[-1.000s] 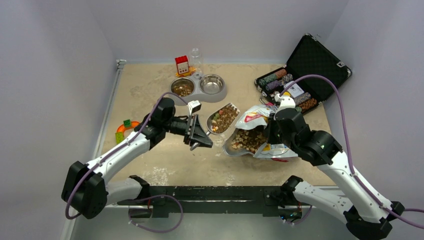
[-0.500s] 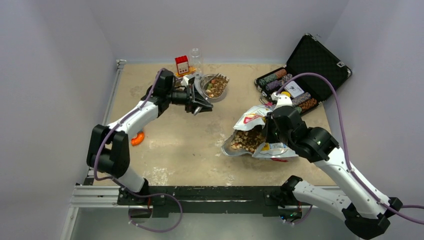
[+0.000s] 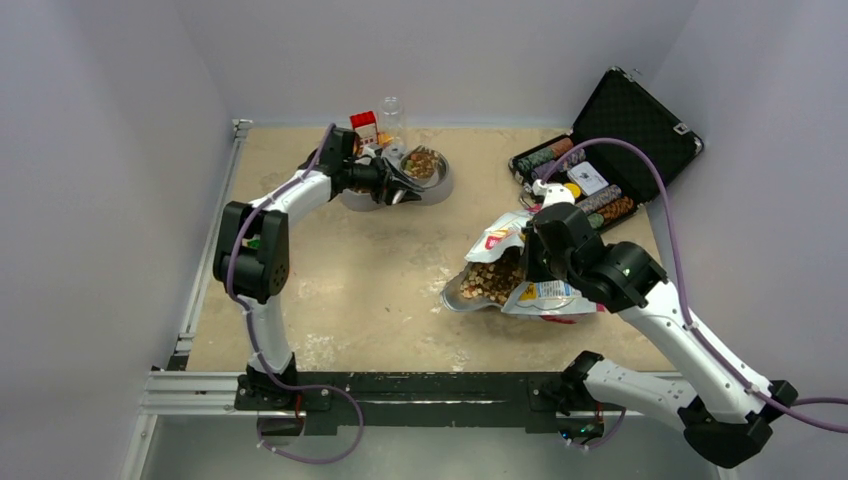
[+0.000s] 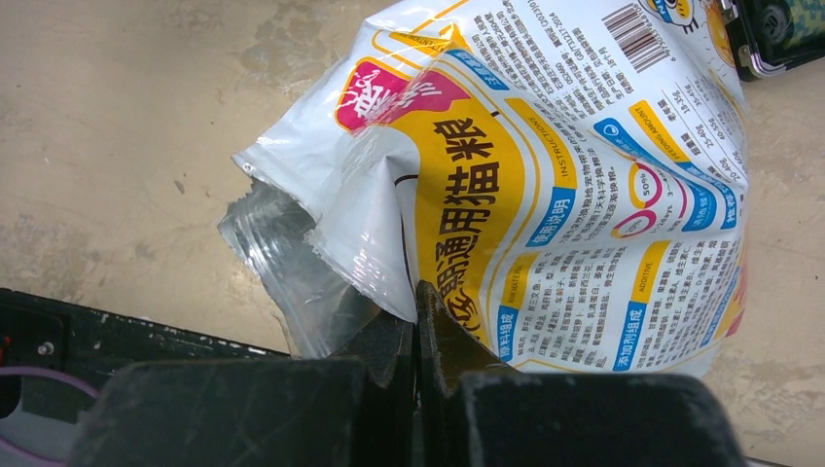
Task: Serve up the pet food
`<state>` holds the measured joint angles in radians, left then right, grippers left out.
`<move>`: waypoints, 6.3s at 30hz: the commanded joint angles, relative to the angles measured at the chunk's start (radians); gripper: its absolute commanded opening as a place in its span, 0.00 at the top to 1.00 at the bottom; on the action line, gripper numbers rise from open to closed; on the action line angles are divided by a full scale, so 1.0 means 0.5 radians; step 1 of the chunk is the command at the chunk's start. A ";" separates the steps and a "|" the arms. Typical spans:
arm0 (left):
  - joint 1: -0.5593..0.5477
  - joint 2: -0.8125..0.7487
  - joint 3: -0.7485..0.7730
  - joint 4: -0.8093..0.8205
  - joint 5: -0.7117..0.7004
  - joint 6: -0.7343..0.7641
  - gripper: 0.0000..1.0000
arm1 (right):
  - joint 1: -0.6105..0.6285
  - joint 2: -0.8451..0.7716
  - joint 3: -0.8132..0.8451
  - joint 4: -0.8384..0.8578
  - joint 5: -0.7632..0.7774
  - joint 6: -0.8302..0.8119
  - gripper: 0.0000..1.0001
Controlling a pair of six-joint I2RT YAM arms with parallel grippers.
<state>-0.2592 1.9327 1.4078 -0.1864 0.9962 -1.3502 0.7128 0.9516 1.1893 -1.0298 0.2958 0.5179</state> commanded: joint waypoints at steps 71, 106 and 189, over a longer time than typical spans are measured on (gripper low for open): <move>-0.126 0.629 1.399 -1.437 -0.333 -1.196 1.00 | -0.046 0.058 0.105 0.182 0.157 0.023 1.00; -0.112 0.476 1.214 -1.406 -0.357 -1.141 1.00 | -0.058 0.024 0.105 0.179 0.126 0.036 1.00; -1.079 -0.263 -0.232 -0.736 -0.292 -0.250 1.00 | -0.128 0.063 0.186 0.256 -0.328 -0.258 1.00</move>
<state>-0.8341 1.7439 1.1828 -0.3935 0.9306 -1.6272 0.6468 1.0187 1.2495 -1.0241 0.1532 0.3767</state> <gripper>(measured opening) 0.249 0.007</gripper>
